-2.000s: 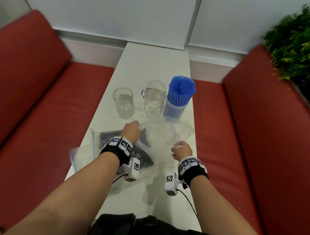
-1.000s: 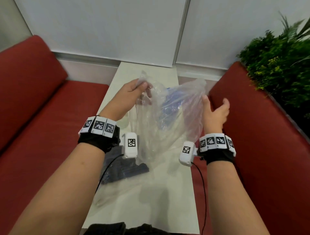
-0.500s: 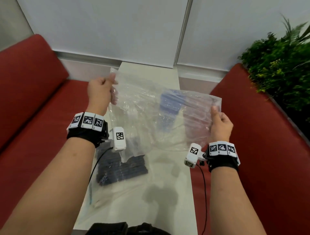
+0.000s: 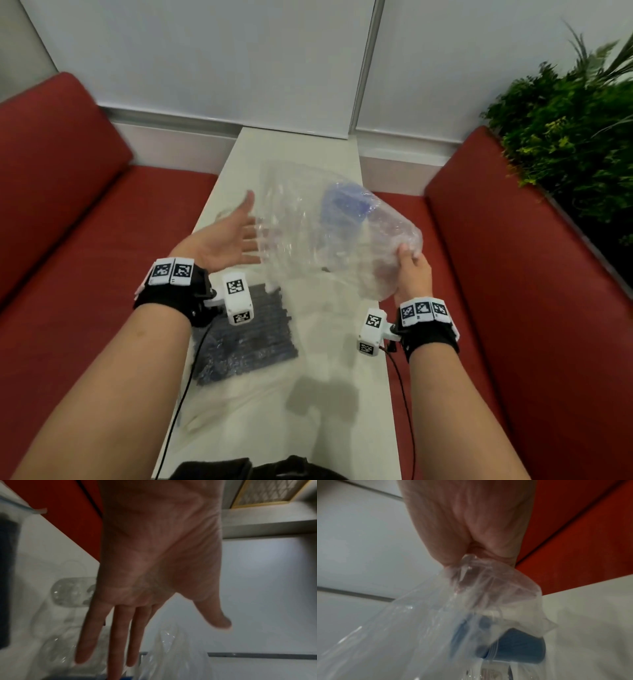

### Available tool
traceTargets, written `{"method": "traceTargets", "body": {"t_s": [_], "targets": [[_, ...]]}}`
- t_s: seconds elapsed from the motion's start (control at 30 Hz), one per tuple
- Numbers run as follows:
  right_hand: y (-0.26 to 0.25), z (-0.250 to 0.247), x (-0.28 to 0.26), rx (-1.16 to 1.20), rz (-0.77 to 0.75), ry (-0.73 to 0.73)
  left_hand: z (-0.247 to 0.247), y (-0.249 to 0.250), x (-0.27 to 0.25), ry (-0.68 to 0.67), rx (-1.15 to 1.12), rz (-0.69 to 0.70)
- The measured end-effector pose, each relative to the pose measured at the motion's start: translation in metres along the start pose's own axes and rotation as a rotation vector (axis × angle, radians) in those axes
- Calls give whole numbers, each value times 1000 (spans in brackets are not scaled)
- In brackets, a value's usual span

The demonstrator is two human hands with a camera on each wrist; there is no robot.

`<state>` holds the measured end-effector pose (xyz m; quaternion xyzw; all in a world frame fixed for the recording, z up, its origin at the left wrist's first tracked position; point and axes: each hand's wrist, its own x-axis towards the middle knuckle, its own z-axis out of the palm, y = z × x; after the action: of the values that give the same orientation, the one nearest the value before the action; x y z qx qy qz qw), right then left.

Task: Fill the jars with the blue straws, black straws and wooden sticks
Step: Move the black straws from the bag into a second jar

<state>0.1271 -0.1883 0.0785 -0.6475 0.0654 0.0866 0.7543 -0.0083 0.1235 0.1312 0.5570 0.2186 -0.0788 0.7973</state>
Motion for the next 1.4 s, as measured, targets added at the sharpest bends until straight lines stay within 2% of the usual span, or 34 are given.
{"method": "traceTargets", "body": {"t_s": [0.1,0.17,0.27,0.33,0.4,0.43,0.5,0.57,0.6,0.7,0.83,0.9,0.97,1.03,1.1,1.17,1.2,1.23,1.3,1.4], "targets": [[3,9,0,-53,-56,77,19,-18,3,-63,157,-95],[7,12,0,-61,-40,62,29,-23,10,42,160,-52],[17,14,-8,7,-39,-20,43,-25,22,188,-10,72],[20,19,-17,132,12,-64,52,-26,27,203,-14,33],[19,26,-22,242,57,-89,57,-31,32,199,-18,-82],[19,28,-22,254,61,-88,58,-34,34,184,-86,-127],[17,29,-21,208,27,-69,60,-41,36,162,-387,-130],[18,27,-19,144,-40,-46,57,-42,39,186,-668,-12],[21,25,-17,120,-71,-38,57,-40,40,199,-708,60],[29,19,-12,53,-87,48,57,-27,40,289,-642,253],[46,3,-10,5,-57,286,45,6,29,406,-529,486],[61,-6,-11,-72,-35,354,42,20,23,422,-528,580],[78,-11,-15,-194,12,308,47,28,18,376,-555,644],[92,-12,-21,-276,148,246,55,36,11,294,-531,680],[94,-18,-23,-250,259,306,57,46,1,188,-370,698],[80,-25,-18,-152,183,393,53,58,-10,61,-160,672],[71,-27,-13,-131,118,334,51,63,-15,5,-75,640],[60,-25,-8,-124,66,200,51,68,-20,-49,-5,603],[39,-11,1,-151,27,-160,54,73,-27,-164,104,537],[15,21,-2,-198,142,-640,55,74,-31,-250,168,515]]}}
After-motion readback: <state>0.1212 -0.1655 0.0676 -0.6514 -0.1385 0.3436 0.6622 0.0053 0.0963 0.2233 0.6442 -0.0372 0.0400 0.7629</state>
